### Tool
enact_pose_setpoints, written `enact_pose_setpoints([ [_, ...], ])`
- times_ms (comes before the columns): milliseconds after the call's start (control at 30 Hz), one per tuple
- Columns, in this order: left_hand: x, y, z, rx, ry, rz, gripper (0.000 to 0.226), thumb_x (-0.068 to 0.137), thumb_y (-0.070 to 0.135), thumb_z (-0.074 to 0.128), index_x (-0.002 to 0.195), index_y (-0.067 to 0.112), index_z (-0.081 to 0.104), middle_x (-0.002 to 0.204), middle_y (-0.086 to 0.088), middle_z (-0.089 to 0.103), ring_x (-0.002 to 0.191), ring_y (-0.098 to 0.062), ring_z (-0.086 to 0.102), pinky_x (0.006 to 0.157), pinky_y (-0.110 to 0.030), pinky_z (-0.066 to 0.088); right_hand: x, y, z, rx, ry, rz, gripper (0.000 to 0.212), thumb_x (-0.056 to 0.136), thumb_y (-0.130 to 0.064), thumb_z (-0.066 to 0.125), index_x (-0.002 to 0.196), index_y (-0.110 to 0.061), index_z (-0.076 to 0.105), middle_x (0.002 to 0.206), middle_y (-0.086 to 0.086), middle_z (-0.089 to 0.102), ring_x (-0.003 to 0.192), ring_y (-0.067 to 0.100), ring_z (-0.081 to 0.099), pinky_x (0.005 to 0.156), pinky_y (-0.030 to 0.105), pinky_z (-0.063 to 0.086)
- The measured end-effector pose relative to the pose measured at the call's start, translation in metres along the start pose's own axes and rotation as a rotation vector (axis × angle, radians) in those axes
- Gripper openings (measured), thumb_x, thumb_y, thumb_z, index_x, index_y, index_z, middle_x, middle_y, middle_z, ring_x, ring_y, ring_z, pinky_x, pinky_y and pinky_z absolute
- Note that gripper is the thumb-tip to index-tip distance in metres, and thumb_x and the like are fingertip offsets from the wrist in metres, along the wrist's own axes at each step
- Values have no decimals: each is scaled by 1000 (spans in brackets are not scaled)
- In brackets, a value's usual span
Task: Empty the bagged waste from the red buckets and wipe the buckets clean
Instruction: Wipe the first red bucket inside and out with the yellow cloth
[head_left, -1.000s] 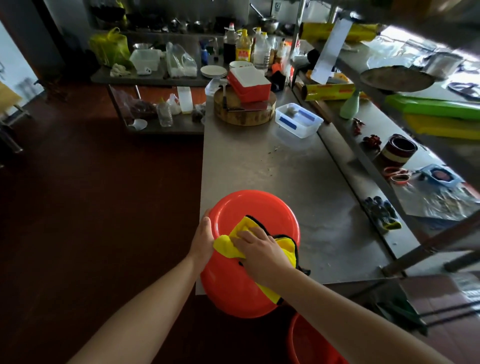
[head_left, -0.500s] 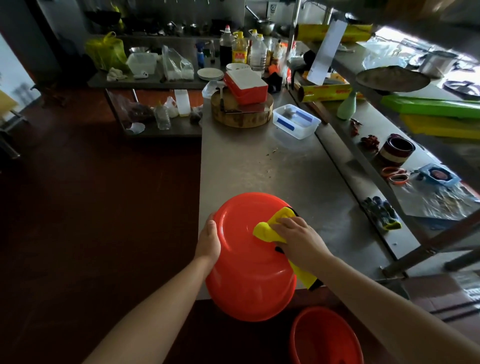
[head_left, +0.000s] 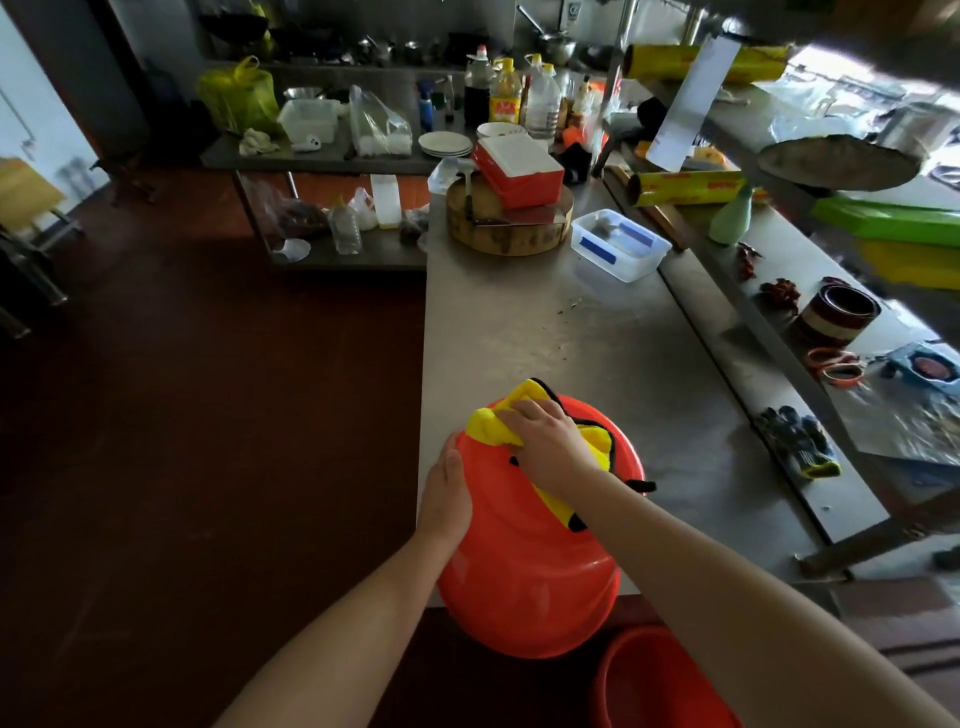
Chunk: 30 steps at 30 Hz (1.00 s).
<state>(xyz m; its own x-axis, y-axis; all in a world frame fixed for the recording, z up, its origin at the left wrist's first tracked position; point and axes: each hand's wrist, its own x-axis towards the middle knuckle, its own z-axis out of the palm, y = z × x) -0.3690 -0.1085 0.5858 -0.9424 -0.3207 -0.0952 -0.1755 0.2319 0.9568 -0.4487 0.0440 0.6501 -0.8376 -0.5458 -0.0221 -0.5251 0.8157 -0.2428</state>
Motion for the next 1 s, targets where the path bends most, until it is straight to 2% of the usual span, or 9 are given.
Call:
enact_pose_setpoints([
  [200, -1, -1, -1, 21, -12, -22, 45, 111, 34, 18, 150, 31, 41, 135, 9, 53, 122, -6, 51, 103, -25, 38, -2, 4, -2, 121, 26, -22, 64, 90, -25, 71, 150, -29, 46, 151, -5, 46, 140, 27, 35, 116, 41, 31],
  [300, -2, 2, -4, 97, 1, 14, 44, 111, 37, 20, 147, 31, 45, 128, 10, 59, 114, -7, 57, 95, -25, 43, -10, 6, -7, 223, 81, 22, 61, 92, -21, 67, 149, -29, 47, 150, -6, 47, 134, 28, 42, 109, 37, 34],
  [367, -4, 3, -6, 164, 16, 44, 47, 110, 41, 21, 146, 26, 47, 129, 4, 63, 119, -14, 60, 99, -33, 48, -15, 6, -12, 265, 113, 46, 57, 93, -22, 65, 147, -29, 48, 148, -6, 49, 132, 28, 44, 108, 39, 36],
  [500, -8, 6, -10, 268, 25, 17, 55, 108, 44, 22, 155, 18, 36, 150, -8, 50, 139, -23, 46, 114, -47, 39, -27, 10, -23, 300, 140, 58, 49, 96, -26, 64, 144, -25, 52, 143, -2, 54, 129, 30, 48, 108, 43, 38],
  [700, -15, 32, -11, 326, 115, 130, 51, 109, 38, 28, 151, 14, 43, 145, -11, 54, 135, -24, 49, 111, -47, 42, -45, 17, -38, 331, 231, 86, 46, 96, -27, 64, 141, -25, 54, 143, -3, 54, 125, 30, 50, 104, 40, 41],
  [767, -13, 53, -7, 334, 131, 216, 46, 108, 32, 35, 147, 13, 49, 141, -9, 56, 133, -22, 50, 111, -44, 41, -50, 21, -45, 402, 268, 125, 42, 95, -26, 65, 136, -22, 57, 134, -2, 59, 118, 27, 55, 96, 36, 44],
  [867, -10, 88, 8, 309, 42, 308, 39, 104, 21, 47, 142, 17, 54, 142, -5, 54, 133, -20, 47, 113, -35, 36, -60, 27, -63, 565, 334, 254, 34, 90, -26, 67, 124, -24, 63, 105, -6, 63, 97, 20, 60, 79, 27, 41],
  [967, -8, 117, 24, 218, -86, 344, 51, 93, 11, 59, 142, 23, 53, 144, 2, 50, 131, -22, 50, 113, -40, 39, -74, 38, -83, 686, 338, 345, 20, 88, -21, 66, 107, -27, 63, 86, -9, 63, 86, 16, 59, 67, 26, 41],
  [1000, -7, 124, 29, 190, -122, 378, 55, 91, 11, 65, 144, 22, 51, 144, 4, 49, 133, -18, 49, 113, -37, 38, -80, 42, -91, 742, 337, 361, 18, 89, -19, 65, 104, -27, 63, 86, -9, 64, 86, 16, 61, 65, 25, 44],
])
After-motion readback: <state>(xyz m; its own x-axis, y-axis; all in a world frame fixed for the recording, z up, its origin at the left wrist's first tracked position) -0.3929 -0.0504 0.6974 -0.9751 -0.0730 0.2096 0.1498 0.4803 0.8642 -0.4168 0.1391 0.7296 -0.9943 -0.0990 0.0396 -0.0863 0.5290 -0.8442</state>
